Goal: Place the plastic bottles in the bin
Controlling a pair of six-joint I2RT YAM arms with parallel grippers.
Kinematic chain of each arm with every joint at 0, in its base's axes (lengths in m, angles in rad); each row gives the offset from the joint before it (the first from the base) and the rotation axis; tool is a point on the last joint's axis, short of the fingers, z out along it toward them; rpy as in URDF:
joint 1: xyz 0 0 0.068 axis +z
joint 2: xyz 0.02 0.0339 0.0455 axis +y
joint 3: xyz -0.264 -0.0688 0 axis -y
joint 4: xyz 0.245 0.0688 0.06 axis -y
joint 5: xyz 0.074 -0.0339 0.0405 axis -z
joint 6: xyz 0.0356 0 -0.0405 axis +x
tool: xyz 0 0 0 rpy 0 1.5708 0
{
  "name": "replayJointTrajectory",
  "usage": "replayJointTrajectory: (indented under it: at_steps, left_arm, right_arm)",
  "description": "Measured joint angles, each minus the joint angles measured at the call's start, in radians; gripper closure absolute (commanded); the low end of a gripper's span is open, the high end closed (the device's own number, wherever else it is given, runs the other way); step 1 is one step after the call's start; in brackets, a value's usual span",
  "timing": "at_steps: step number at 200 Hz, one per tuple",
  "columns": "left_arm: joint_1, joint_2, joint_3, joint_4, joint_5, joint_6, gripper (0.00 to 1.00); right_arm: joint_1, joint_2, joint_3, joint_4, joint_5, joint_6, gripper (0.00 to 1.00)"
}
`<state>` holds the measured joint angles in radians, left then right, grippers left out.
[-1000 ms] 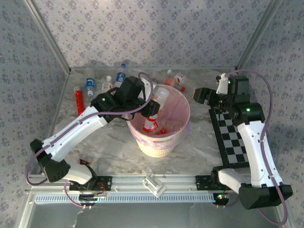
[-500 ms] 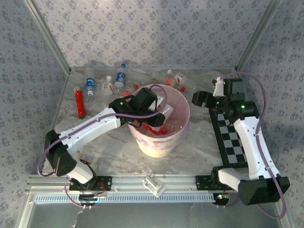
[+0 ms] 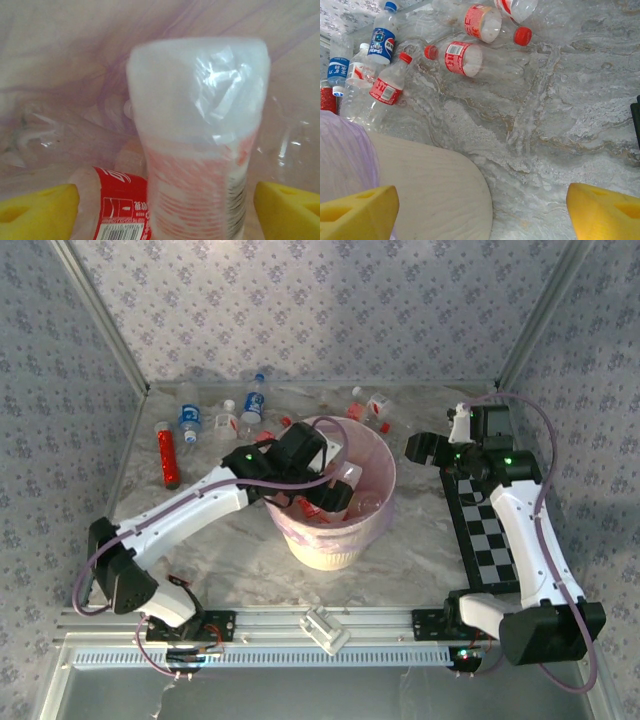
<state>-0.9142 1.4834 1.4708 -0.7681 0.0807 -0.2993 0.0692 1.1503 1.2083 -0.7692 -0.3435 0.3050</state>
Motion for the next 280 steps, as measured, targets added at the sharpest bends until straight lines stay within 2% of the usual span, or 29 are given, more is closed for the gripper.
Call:
replayJointTrajectory:
  at_steps: [33,54,73,90,131,164,196,236,280]
  left_arm:
    - [0.017,-0.080,0.118,-0.007,0.001,0.042,0.00]
    - [0.066,-0.165,0.168,-0.011,-0.005,0.059,0.02]
    - [0.175,-0.236,0.185,-0.018,-0.021,0.067,0.04]
    - [0.309,-0.273,0.183,-0.031,-0.039,0.067,0.05]
    - [0.588,-0.250,0.070,-0.025,-0.064,0.053,0.09]
    - [0.790,-0.069,0.013,0.048,-0.045,0.030,0.10]
    - [0.904,0.188,0.040,0.171,-0.070,-0.017,0.09]
    - [0.925,0.591,0.321,0.200,-0.152,-0.022,0.07]
    - [0.925,0.772,0.510,0.183,-0.250,-0.028,0.05]
  right_arm:
    - [0.000,0.000,-0.002,0.000,0.000,0.000,0.11]
    - [0.000,0.000,-0.002,0.000,-0.001,0.000,0.11]
    - [0.000,-0.001,-0.002,0.000,-0.001,0.000,0.11]
    - [0.000,-0.006,-0.002,-0.001,-0.004,0.001,0.11]
    - [0.000,-0.050,-0.055,0.005,-0.011,0.001,0.11]
    - [0.000,-0.060,-0.056,-0.021,-0.011,0.001,0.11]
    - [0.000,-0.087,-0.056,-0.049,-0.011,0.001,0.11]
    - [-0.005,-0.111,-0.056,-0.079,-0.011,0.001,0.11]
    - [-0.005,-0.130,-0.056,-0.106,-0.011,0.001,0.11]
